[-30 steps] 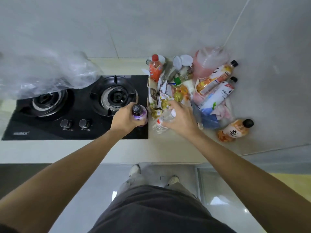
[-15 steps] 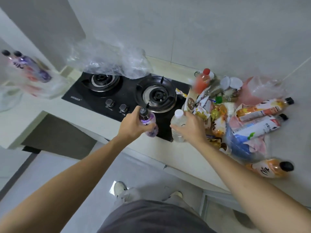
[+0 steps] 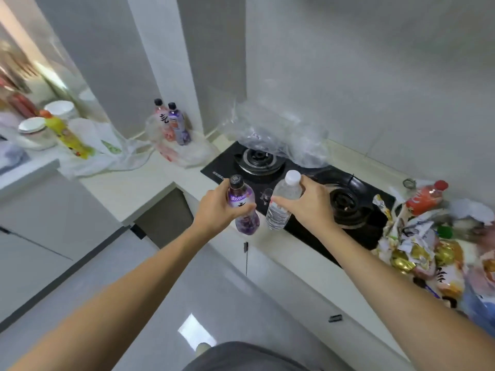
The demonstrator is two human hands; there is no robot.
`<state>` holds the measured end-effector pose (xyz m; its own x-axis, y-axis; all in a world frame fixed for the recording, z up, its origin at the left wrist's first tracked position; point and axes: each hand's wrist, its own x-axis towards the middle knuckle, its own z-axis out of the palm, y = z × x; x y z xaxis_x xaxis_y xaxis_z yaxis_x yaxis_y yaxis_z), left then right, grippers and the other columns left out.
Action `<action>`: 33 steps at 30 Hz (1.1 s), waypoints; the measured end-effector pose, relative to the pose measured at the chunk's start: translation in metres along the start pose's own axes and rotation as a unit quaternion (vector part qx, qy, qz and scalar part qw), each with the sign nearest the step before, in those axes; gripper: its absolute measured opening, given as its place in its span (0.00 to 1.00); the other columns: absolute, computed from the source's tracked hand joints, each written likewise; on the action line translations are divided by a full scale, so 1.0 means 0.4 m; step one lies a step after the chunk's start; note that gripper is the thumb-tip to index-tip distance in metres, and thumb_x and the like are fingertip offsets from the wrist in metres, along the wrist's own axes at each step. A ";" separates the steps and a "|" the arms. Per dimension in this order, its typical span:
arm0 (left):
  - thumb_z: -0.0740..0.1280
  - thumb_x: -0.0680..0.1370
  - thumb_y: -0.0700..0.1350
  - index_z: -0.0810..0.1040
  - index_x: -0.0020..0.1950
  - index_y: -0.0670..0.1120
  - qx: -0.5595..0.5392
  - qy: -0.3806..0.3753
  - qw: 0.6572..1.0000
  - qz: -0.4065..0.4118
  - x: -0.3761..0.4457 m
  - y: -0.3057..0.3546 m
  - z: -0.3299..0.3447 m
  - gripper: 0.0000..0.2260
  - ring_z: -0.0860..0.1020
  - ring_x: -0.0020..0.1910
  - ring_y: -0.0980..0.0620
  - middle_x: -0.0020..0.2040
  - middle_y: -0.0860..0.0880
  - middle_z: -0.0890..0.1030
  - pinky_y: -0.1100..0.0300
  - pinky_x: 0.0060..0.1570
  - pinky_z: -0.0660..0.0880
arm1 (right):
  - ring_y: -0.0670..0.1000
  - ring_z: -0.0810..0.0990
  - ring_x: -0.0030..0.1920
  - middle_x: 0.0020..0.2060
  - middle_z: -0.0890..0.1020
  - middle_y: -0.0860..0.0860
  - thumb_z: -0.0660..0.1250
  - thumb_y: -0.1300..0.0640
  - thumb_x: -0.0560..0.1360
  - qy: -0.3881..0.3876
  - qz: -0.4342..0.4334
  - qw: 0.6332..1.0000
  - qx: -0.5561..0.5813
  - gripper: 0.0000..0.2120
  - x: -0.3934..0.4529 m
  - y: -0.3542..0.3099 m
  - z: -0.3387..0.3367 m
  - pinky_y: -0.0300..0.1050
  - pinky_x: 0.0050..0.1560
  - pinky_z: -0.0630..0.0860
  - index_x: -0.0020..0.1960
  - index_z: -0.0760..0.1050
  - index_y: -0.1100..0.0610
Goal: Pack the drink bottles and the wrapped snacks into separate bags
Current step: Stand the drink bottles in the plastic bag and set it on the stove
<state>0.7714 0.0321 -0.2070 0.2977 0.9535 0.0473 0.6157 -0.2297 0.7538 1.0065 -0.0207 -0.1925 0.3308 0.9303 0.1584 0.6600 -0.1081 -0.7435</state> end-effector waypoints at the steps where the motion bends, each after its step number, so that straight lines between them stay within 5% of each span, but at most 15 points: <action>1: 0.75 0.66 0.68 0.75 0.55 0.56 0.001 0.006 1.000 -0.001 0.004 -0.032 -0.050 0.24 0.82 0.44 0.58 0.47 0.59 0.84 0.48 0.47 0.81 | 0.47 0.83 0.45 0.43 0.85 0.44 0.83 0.39 0.60 -0.004 -0.006 1.000 -0.002 0.25 0.012 -0.044 0.040 0.52 0.47 0.82 0.51 0.81 0.49; 7: 0.76 0.67 0.65 0.76 0.60 0.53 0.010 0.047 0.999 -0.008 0.042 -0.188 -0.307 0.27 0.82 0.45 0.55 0.49 0.57 0.83 0.61 0.40 0.75 | 0.48 0.83 0.45 0.44 0.85 0.45 0.83 0.39 0.61 -0.019 -0.037 0.999 0.009 0.25 0.095 -0.255 0.257 0.53 0.47 0.82 0.52 0.81 0.49; 13: 0.77 0.66 0.65 0.76 0.56 0.54 -0.002 0.088 0.995 -0.045 0.132 -0.345 -0.449 0.26 0.82 0.45 0.56 0.49 0.57 0.84 0.48 0.47 0.80 | 0.47 0.84 0.44 0.42 0.85 0.45 0.79 0.33 0.60 -0.048 -0.053 0.997 0.027 0.26 0.205 -0.373 0.436 0.52 0.45 0.82 0.50 0.80 0.49; 19: 0.80 0.66 0.59 0.77 0.59 0.54 -0.021 0.084 0.994 -0.061 0.308 -0.473 -0.507 0.25 0.81 0.48 0.56 0.51 0.58 0.83 0.49 0.50 0.81 | 0.50 0.84 0.44 0.43 0.85 0.46 0.76 0.30 0.58 -0.058 -0.046 0.997 0.034 0.30 0.375 -0.397 0.603 0.53 0.45 0.82 0.50 0.80 0.50; 22: 0.80 0.66 0.60 0.77 0.61 0.53 -0.013 0.083 0.995 -0.051 0.439 -0.525 -0.524 0.28 0.81 0.50 0.54 0.53 0.55 0.82 0.51 0.51 0.81 | 0.51 0.84 0.44 0.43 0.85 0.47 0.82 0.38 0.61 -0.052 -0.024 0.997 0.043 0.26 0.493 -0.389 0.682 0.53 0.46 0.82 0.50 0.79 0.52; 28: 0.81 0.66 0.61 0.77 0.62 0.53 0.032 0.049 0.997 -0.044 0.686 -0.564 -0.551 0.29 0.78 0.46 0.57 0.51 0.59 0.81 0.64 0.42 0.71 | 0.52 0.84 0.47 0.44 0.84 0.47 0.82 0.39 0.61 -0.050 0.019 0.997 0.058 0.26 0.702 -0.367 0.799 0.55 0.48 0.83 0.51 0.78 0.51; 33: 0.79 0.67 0.61 0.76 0.57 0.54 0.106 0.016 0.994 -0.038 0.853 -0.589 -0.530 0.24 0.77 0.45 0.50 0.47 0.56 0.81 0.57 0.37 0.69 | 0.50 0.82 0.46 0.44 0.84 0.46 0.84 0.45 0.63 -0.041 0.054 0.996 0.062 0.23 0.800 -0.338 0.864 0.51 0.50 0.82 0.51 0.78 0.51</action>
<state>0.5731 0.4529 -0.2297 0.2238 0.9744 0.0187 0.7758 -0.1898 0.6017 0.7901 0.4129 -0.2660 0.3367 0.9413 0.0234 0.5330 -0.1701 -0.8289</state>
